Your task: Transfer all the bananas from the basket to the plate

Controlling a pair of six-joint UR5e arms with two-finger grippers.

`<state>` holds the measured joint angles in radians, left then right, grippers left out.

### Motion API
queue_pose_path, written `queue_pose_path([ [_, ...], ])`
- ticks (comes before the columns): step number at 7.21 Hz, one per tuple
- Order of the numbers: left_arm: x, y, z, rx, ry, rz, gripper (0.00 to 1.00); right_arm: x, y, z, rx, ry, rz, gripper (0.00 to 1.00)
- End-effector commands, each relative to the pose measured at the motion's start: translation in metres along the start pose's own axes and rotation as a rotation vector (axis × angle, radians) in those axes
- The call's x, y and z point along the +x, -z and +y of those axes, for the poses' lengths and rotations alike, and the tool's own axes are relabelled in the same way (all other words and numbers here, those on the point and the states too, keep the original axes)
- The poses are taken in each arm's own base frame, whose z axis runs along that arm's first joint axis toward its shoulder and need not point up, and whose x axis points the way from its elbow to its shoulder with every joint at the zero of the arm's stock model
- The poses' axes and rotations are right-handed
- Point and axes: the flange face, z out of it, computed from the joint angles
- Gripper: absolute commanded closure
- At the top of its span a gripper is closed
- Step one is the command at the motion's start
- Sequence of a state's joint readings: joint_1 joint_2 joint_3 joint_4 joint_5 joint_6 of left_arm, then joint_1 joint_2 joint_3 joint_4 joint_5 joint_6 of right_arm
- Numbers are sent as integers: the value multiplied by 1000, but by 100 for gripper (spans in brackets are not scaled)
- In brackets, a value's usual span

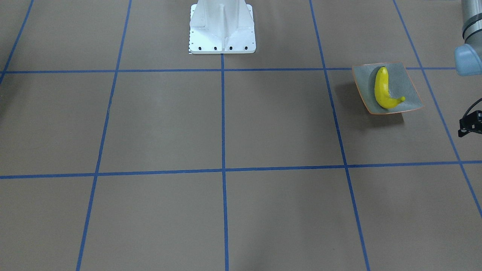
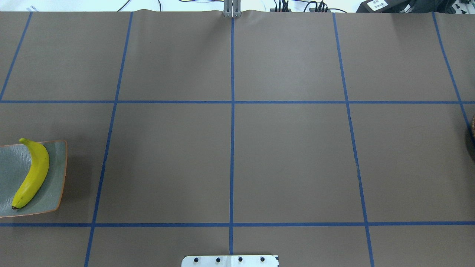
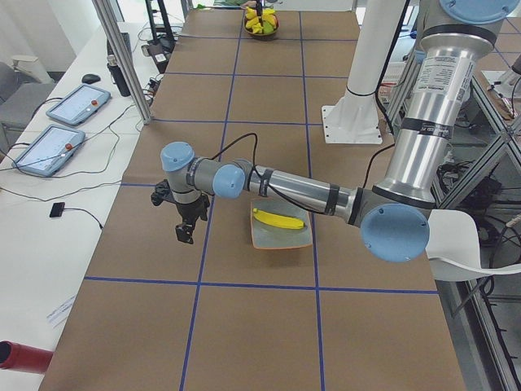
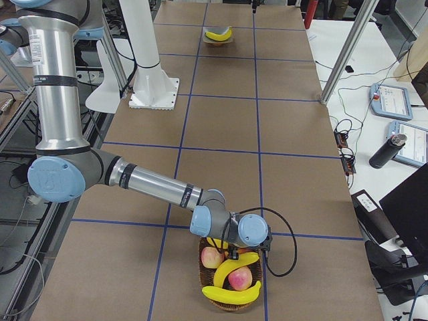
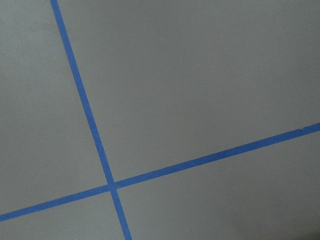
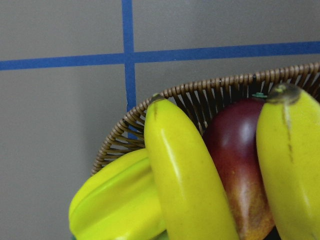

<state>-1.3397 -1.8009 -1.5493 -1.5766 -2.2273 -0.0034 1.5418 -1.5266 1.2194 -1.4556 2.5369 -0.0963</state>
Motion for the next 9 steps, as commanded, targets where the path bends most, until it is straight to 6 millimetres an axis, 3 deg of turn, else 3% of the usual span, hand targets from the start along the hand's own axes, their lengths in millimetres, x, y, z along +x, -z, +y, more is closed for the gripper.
queue_pose_path([
  [1,2,4,-1,7,0,0,0,-1,1,-1,2,2,0,84],
  [2,2,4,0,8,2,1,0,-5,3,-3,6,8,0,100],
  [4,2,4,0,7,5,1,0,-18,14,-12,26,32,2,100],
  [5,3,4,-1,8,4,1,0,-34,28,-16,47,50,2,100],
  [6,4,4,-1,7,3,2,0,-58,54,-20,53,33,0,100],
  [7,4,5,-2,8,2,2,0,-99,88,-35,50,15,0,100],
  [8,9,9,-9,18,23,4,0,-147,128,-63,36,-14,-1,100],
  [9,24,23,-27,47,83,8,0,-185,155,-80,28,-29,-2,100],
])
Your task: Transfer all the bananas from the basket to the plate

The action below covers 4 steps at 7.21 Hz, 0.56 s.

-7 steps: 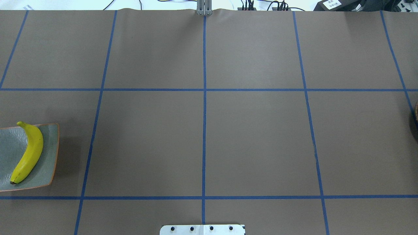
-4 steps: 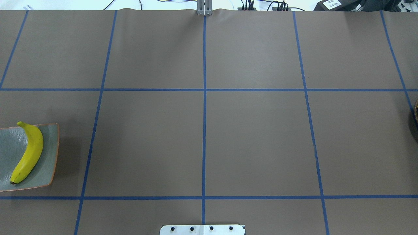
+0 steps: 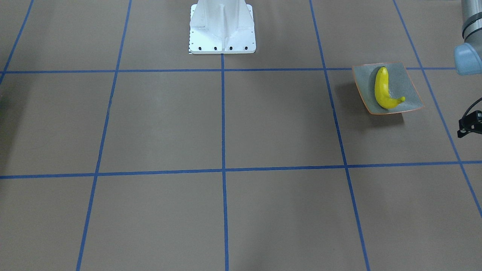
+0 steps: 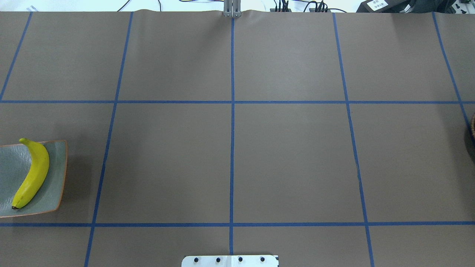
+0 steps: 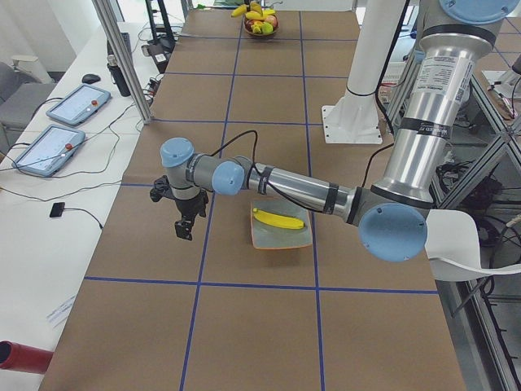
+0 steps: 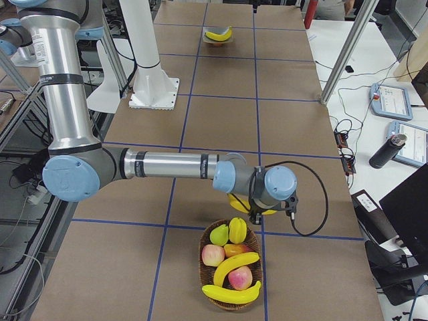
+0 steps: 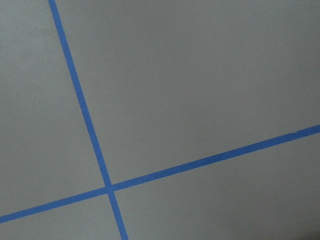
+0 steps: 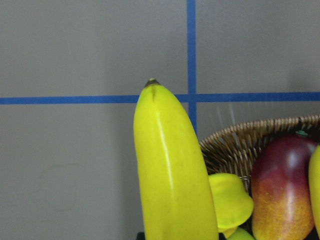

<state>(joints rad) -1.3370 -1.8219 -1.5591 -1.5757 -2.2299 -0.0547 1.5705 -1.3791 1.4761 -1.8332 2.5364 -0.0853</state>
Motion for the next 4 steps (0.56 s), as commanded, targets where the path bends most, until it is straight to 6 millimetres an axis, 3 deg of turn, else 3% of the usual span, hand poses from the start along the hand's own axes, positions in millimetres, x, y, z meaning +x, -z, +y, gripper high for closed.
queue_pose_path([
  [1,31,27,-37,71,98,36,0,-87,44,-36,-4,-53,-40,100],
  [2,55,31,-50,108,138,76,0,-137,35,-40,-8,-153,-102,100],
  [3,103,23,-64,143,165,122,0,-187,23,-43,5,-201,-113,100],
  [4,168,11,-76,174,218,200,0,-226,5,-44,23,-247,-131,100],
])
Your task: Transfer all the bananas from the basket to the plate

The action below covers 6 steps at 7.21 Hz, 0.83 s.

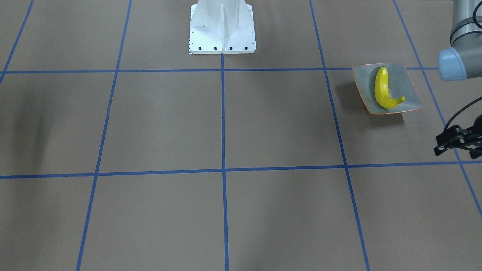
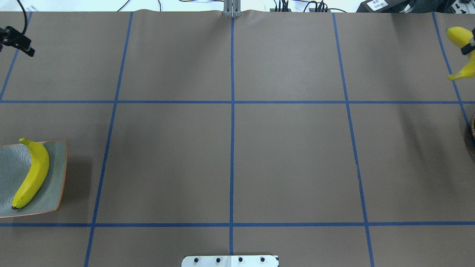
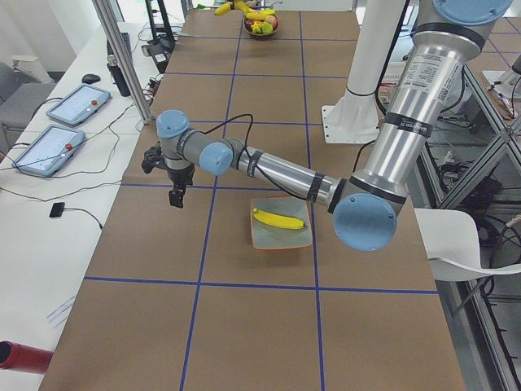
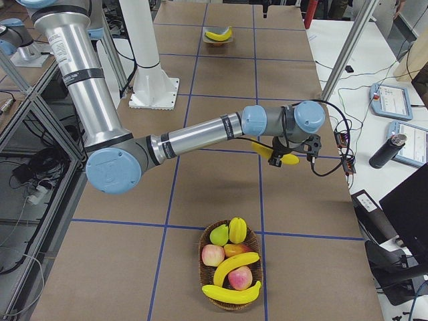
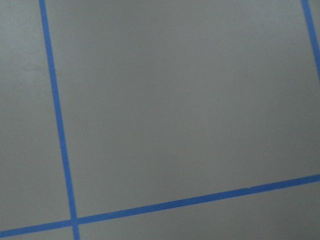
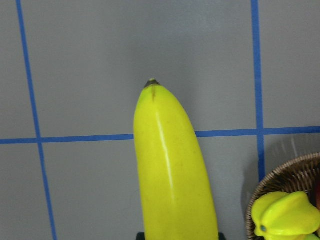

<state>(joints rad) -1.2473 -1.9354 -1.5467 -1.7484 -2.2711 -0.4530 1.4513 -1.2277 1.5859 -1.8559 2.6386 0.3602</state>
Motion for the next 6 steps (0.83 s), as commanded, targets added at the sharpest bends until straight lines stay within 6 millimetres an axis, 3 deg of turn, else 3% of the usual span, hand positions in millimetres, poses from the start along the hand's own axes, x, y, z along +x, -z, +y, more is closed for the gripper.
queue_pose_path([
  [1,118,-31,-8,62,115,162,0,-80,-44,16,26,-100,-65,100],
  [2,141,-34,-8,97,152,235,0,-98,-54,21,46,-120,-101,100],
  [4,183,-33,-11,139,210,364,0,-131,-45,21,79,-164,-139,100],
  [6,243,-40,13,208,250,519,0,-159,-29,26,123,-101,-154,100],
])
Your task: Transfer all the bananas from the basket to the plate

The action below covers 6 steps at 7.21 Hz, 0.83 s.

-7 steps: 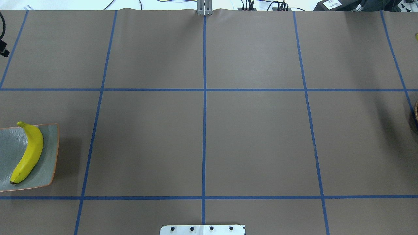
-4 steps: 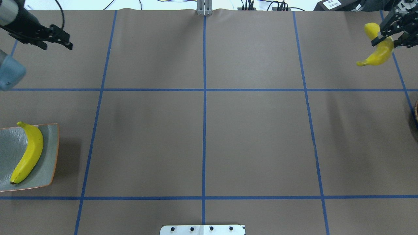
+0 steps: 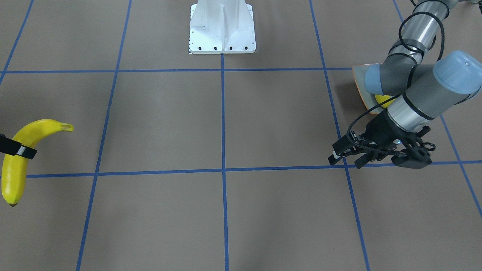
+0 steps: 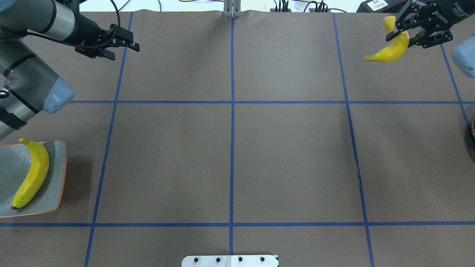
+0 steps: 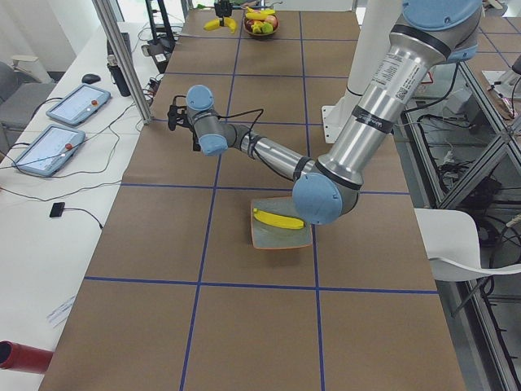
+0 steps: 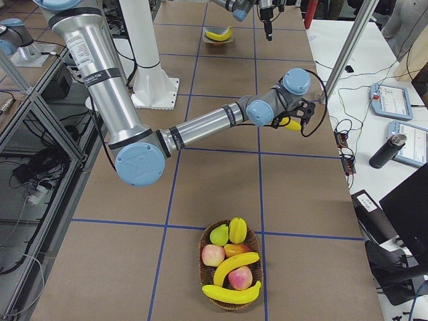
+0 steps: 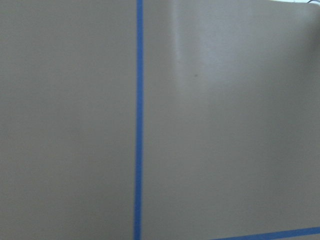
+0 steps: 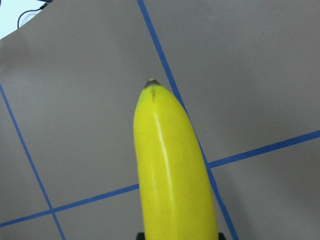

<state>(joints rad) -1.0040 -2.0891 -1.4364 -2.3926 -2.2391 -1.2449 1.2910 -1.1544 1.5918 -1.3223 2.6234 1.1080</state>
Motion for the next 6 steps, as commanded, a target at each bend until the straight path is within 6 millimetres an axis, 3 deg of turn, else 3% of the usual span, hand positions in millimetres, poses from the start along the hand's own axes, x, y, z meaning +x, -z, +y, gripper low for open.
queue_pose_path([
  [1,44,-37,51,80,23,152,0,-27,5,15,89,161,-60,100],
  [4,98,-71,116,145,201,348,0,-40,1,30,216,261,-128,100],
  [5,121,-83,139,177,295,415,0,-55,-16,46,256,218,-140,100],
  [6,137,-88,151,179,383,464,0,-78,-50,71,257,143,-176,100],
])
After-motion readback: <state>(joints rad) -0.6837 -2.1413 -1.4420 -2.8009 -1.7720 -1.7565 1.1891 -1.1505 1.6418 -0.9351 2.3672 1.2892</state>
